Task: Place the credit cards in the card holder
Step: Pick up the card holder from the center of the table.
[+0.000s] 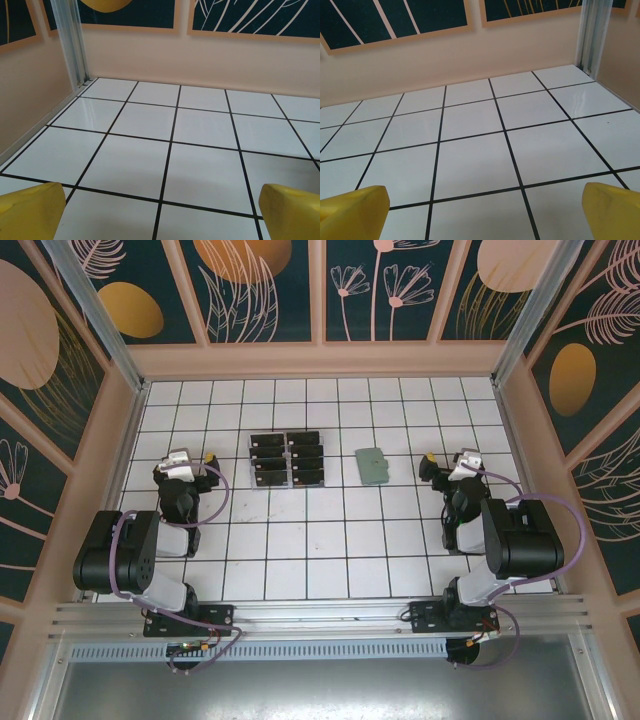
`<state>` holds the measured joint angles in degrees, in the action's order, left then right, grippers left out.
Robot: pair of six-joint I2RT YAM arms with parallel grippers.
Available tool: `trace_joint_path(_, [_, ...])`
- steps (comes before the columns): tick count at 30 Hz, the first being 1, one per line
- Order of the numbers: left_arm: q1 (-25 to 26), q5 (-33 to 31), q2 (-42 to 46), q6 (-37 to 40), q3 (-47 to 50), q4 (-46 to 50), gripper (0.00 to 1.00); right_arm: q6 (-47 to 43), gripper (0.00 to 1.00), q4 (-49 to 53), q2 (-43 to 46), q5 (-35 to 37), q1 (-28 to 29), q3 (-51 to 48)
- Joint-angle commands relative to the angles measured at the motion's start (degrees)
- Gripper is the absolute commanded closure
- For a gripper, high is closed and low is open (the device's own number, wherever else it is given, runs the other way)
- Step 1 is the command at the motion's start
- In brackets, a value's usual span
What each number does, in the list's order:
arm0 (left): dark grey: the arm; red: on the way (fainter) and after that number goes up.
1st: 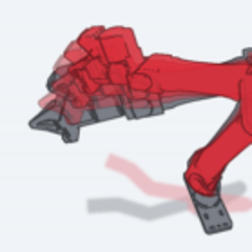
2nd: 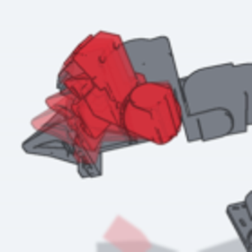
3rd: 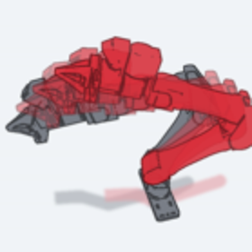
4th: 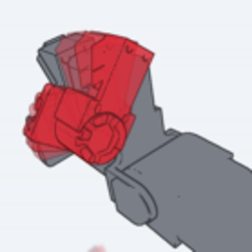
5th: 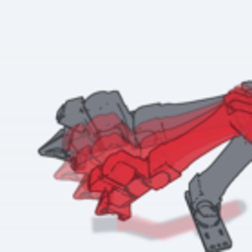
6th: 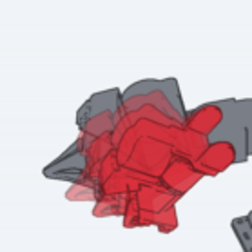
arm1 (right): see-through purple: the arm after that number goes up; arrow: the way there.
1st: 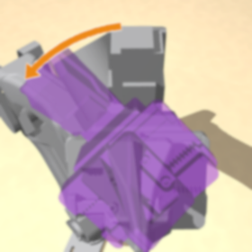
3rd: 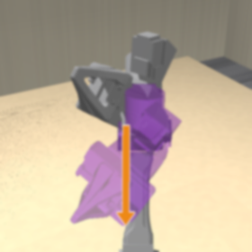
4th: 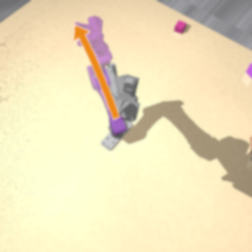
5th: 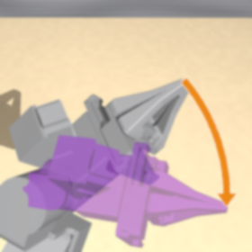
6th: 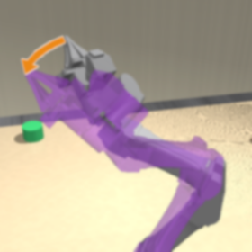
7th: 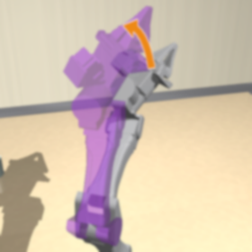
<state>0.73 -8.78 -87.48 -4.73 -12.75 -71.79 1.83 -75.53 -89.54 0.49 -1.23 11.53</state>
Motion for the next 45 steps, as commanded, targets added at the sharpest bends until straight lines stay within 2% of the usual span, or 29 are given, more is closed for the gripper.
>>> trace_joint_path(1, [-0.29,1.04,0.25,0.43,-1.10,-0.60,0.01,-0.59,0.01,-0.23,0.08,-1.05,-0.78,0.96])
trace_joint_path(8, [-0.28,1.09,0.32,0.33,-1.13,-0.62,0.01,0.91,0.01,-1.28,0.06,-5.71,-3.12,0.42])
trace_joint_path(12, [-0.29,0.88,0.66,0.35,-0.87,-1.03,0.01,1.50,0.01,-4.14,0.73,-4.33,-3.18,-1.31])
trace_joint_path(17, [-0.27,-1.00,5.53,-0.40,-7.52,14.72,0.01,3.52,0.01,-3.67,8.56,3.31,-3.00,-4.89])
trace_joint_path(19, [-0.30,-2.19,6.79,-0.75,-7.99,16.30,0.02,4.18,0.01,0.93,12.21,5.27,-2.84,-4.09])
trace_joint_path(23, [-0.29,-4.43,10.46,-2.14,-8.19,19.47,0.01,8.78,0.01,20.53,20.03,6.92,-2.87,2.56])
trace_joint_path(27, [-0.29,-4.19,15.01,-5.95,-9.62,24.64,0.01,25.21,0.01,31.60,26.83,7.64,-3.72,6.86])
trace_joint_path(31, [-0.24,-4.91,19.18,-12.28,-14.40,36.49,0.01,27.84,0.01,29.37,30.93,-5.87,-5.90,7.20])
trace_joint_path(33, [-0.29,-4.60,20.91,-14.76,-16.05,40.83,0.01,27.70,0.01,33.44,30.53,-11.50,-5.60,10.46])
trace_joint_path(35, [-0.29,-3.68,22.76,-18.45,-17.38,45.04,0.01,27.29,0.07,39.12,29.12,-16.90,-4.82,14.39])
trace_joint_path(37, [-0.29,-0.13,24.40,-21.53,-19.27,49.79,0.01,26.89,0.14,43.81,27.40,-20.69,-2.84,17.60])
trace_joint_path(41, [-0.16,5.95,26.70,-28.94,-21.43,55.87,0.01,22.42,0.21,59.89,22.71,-13.92,5.02,26.27])
trace_joint_path(45, [0.21,9.86,28.06,-34.63,-21.67,58.91,0.01,16.97,0.30,74.76,10.01,-2.99,14.43,38.72])
